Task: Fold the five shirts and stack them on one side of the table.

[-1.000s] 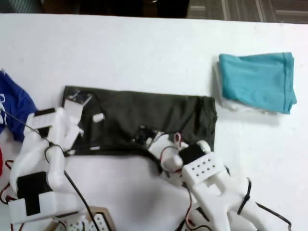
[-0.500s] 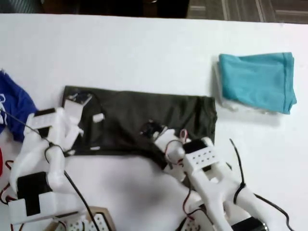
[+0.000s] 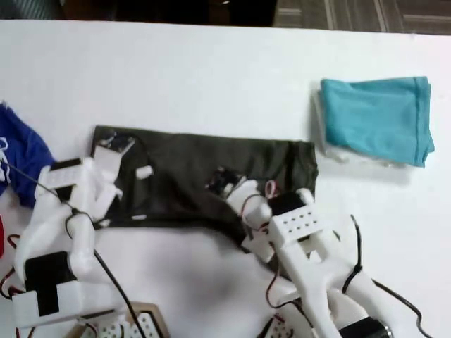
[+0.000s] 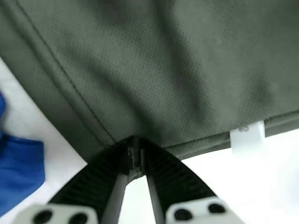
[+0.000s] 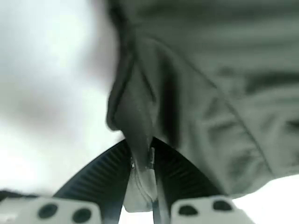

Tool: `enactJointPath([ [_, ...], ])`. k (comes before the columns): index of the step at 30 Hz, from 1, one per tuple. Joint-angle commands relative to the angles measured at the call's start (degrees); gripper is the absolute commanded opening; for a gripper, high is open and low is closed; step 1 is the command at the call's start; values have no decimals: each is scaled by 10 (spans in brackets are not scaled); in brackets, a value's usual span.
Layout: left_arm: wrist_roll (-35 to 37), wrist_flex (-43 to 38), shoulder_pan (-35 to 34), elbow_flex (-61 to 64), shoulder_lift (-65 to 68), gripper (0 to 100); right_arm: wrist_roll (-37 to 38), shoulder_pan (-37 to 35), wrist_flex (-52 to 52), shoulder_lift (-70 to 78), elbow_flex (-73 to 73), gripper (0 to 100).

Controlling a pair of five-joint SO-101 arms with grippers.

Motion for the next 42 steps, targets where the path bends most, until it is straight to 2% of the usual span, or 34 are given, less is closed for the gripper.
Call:
enactJointPath([
  [1, -2, -12, -3, 4, 4, 26, 5, -47, 27, 2, -22, 19],
  [8, -2, -12, -3, 4, 4, 26, 4, -83, 27, 2, -22, 33],
  [13, -2, -12, -3, 4, 4, 26, 4, -84, 45, 1, -24, 154],
  [19, -2, -12, -3, 4, 4, 26, 0, -79, 119, -62, -84, 105],
  [23, -2, -12, -3, 4, 4, 26, -1, -2, 102, -148, -110, 61],
  [25, -2, -12, -3, 4, 4, 26, -1, 63, 58, -167, -98, 10],
  [30, -2, -12, -3, 4, 4, 26, 5, 233, -88, -119, -56, 20],
  [35, -2, -12, -3, 4, 4, 26, 4, 250, -137, 24, -79, 21],
  [42, -2, -12, -4, 4, 4, 26, 0, 250, -156, 234, -231, 20],
])
